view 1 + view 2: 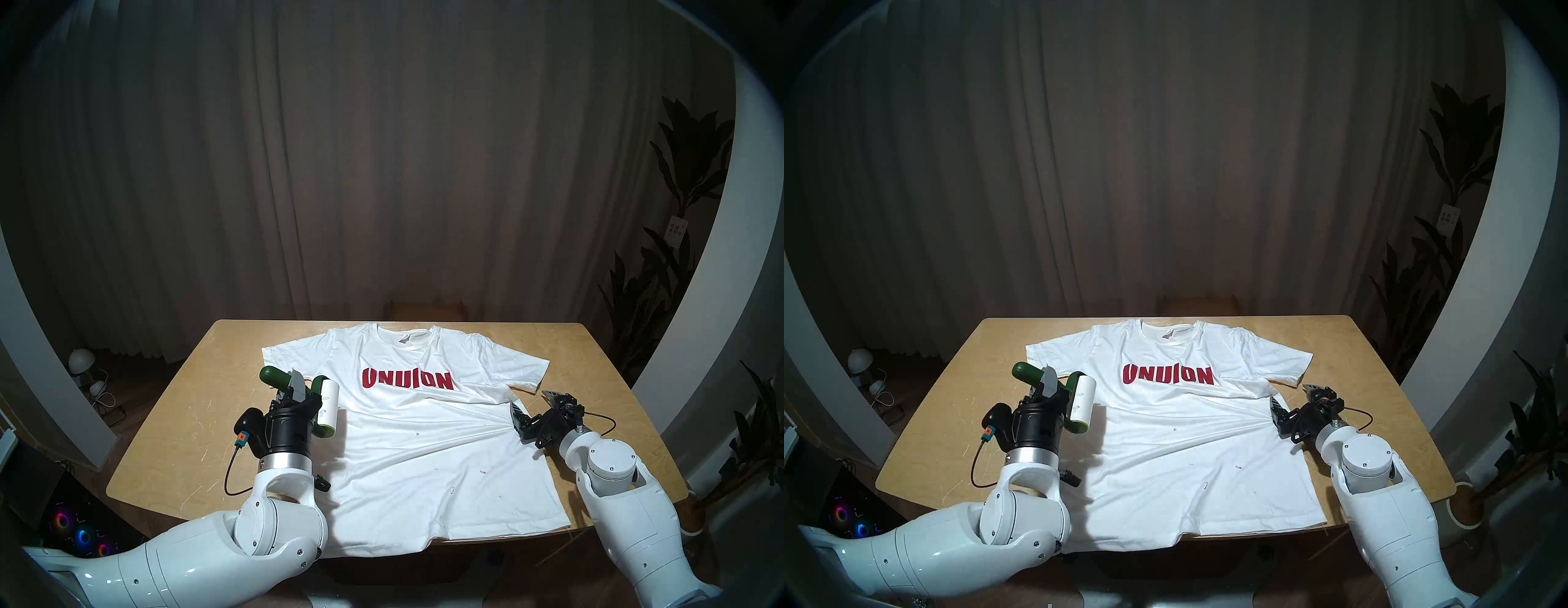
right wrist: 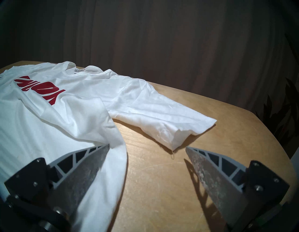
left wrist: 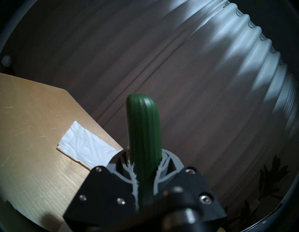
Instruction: Use the fur roller to clean a top
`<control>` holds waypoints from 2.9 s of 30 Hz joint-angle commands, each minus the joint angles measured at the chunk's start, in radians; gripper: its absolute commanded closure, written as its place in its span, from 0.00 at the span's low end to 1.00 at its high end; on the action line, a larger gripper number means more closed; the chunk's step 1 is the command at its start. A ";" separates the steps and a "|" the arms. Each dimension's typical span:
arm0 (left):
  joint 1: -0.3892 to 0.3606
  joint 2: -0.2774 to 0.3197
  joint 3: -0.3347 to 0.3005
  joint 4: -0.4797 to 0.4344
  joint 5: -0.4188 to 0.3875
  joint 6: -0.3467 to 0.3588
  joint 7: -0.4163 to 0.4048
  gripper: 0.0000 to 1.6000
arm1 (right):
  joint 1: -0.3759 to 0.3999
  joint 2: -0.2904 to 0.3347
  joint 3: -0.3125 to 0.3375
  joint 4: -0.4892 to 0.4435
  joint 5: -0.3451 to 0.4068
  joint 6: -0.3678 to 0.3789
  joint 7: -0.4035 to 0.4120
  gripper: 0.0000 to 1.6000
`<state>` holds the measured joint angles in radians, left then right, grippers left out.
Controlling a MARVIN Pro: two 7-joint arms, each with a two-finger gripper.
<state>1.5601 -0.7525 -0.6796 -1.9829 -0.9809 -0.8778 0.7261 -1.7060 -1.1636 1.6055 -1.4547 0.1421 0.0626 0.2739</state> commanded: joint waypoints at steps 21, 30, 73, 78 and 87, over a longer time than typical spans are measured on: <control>-0.152 -0.106 0.181 -0.086 0.077 0.294 -0.164 1.00 | 0.100 0.063 -0.079 0.072 -0.023 0.034 0.128 0.00; -0.181 -0.208 0.280 0.035 0.243 0.267 -0.246 1.00 | 0.151 0.066 -0.112 0.145 -0.042 0.025 0.144 0.00; -0.363 -0.403 0.515 0.321 -0.010 0.320 -0.495 1.00 | 0.216 0.078 -0.162 0.235 -0.040 -0.025 0.184 0.00; -0.357 -0.395 0.512 0.319 -0.016 0.281 -0.475 1.00 | 0.203 0.078 -0.163 0.220 -0.037 -0.018 0.173 0.00; -0.381 -0.405 0.544 0.342 -0.031 0.284 -0.430 1.00 | 0.173 0.076 -0.165 0.176 -0.030 -0.002 0.151 0.00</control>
<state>1.2195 -1.1349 -0.1500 -1.6445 -1.0086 -0.5888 0.2741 -1.4713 -1.0831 1.4514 -1.2635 0.1125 0.0364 0.4261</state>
